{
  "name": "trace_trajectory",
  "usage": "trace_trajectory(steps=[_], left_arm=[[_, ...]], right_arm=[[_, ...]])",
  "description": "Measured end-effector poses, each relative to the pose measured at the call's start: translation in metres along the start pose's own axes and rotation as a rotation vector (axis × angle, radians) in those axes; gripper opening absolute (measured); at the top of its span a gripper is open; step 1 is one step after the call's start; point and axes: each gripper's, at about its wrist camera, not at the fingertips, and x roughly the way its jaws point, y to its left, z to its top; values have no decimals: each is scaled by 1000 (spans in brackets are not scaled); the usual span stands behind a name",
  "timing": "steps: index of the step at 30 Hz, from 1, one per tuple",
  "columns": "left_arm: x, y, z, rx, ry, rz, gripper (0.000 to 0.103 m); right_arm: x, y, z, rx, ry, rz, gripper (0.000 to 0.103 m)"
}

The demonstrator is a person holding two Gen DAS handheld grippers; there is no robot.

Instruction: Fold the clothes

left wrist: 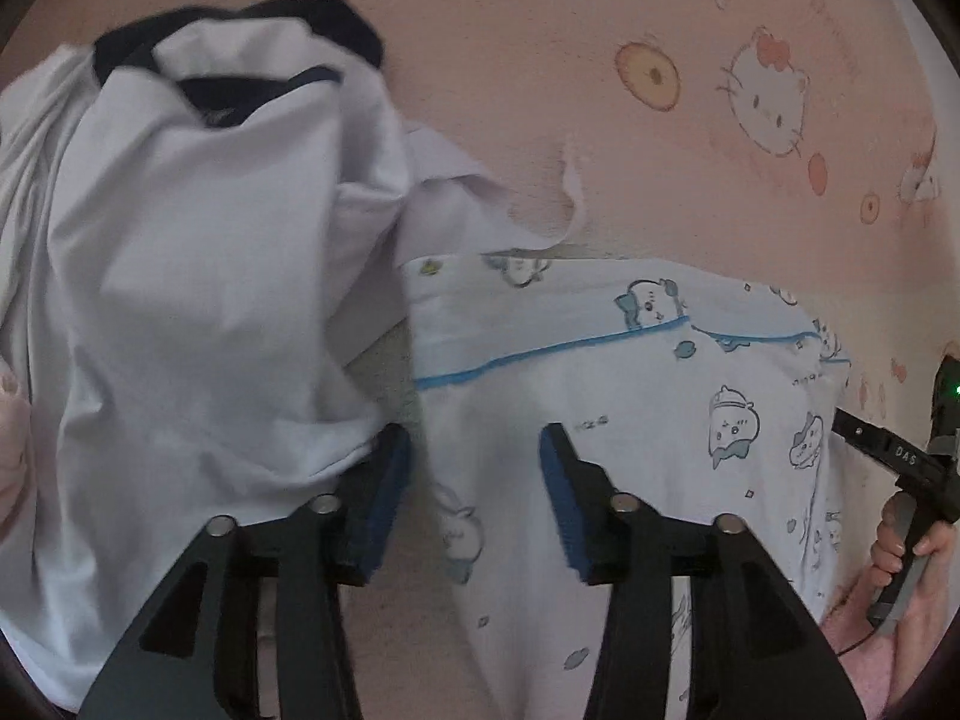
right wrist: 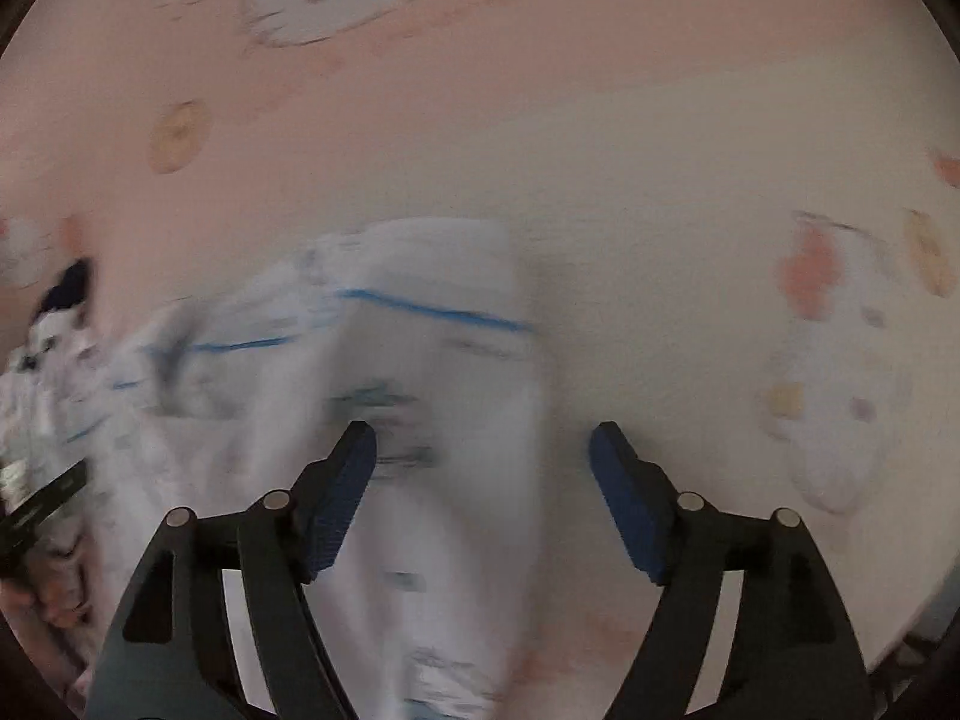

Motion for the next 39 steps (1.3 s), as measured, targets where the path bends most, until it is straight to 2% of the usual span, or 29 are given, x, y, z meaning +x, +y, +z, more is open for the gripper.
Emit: trace_trajectory(steps=[1,2,3,4,5,7,9,11,14,16,17,18,19,20,22,23,24,25,27,30,32,34,35,36,38,39], left_arm=[[-1,-4,-1,20,-14,12,48],[-2,-8,-2,44,-26,8,48],[-3,-10,-3,57,-33,3,37],[-4,-13,-4,70,-43,-3,17],[-4,-17,-4,81,-48,-3,11],[-7,-24,-6,98,-60,-9,10],[-11,-29,-8,109,-75,-23,8],[-15,-36,-13,122,-84,-49,7],[-21,-42,-14,149,-94,-32,7],[-14,-38,-7,132,-67,-32,7],[-11,-32,-5,116,-51,-29,7],[-8,-25,-2,100,-35,-27,7],[-7,-17,-1,75,-31,-22,8],[-6,-8,0,50,-27,-17,8],[-8,1,5,27,-24,-57,9],[-8,6,7,15,-23,-77,10],[-9,5,10,29,-23,-91,17],[-8,2,14,56,-26,-107,33],[-5,-1,21,97,-31,-136,54],[7,-6,25,143,-20,-161,54],[17,-18,28,171,-26,-159,48],[19,-23,27,200,-56,-112,9],[15,-21,26,193,-66,-106,9],[12,-19,26,186,-75,-100,6],[-3,-12,25,169,-98,-65,5],[-12,-8,25,166,-106,-59,5]], right_arm=[[3,11,-1,-47,2,0,47],[6,28,-3,-133,-5,-53,37],[6,40,-8,-195,-20,-64,16],[6,53,-12,-252,-34,-73,6],[5,58,-16,-268,-36,-67,6],[-4,59,-23,-282,-78,-155,5],[-18,40,-24,-232,-103,-230,5],[-33,15,-22,-161,-107,-261,5],[-57,-9,-22,-109,-138,-373,5],[-55,-13,-23,-99,-96,-392,14],[-57,-20,-27,-76,-68,-386,23],[-59,-27,-31,-54,-44,-377,28],[-63,-23,-28,-31,-68,-351,28],[-78,-14,-27,-26,-154,-351,30],[-108,6,-25,-18,-325,-350,42],[-121,17,-22,-40,-406,-346,52],[-132,28,-19,-63,-479,-336,58],[-130,39,-14,-106,-468,-260,59],[-97,65,0,-172,-301,-50,57],[-34,82,12,-178,-126,49,57],[1,90,17,-183,-36,36,58],[31,94,20,-184,60,63,58],[38,97,18,-195,64,58,54],[36,103,17,-231,43,47,29],[30,115,19,-268,36,119,11],[28,118,22,-278,15,149,9]])
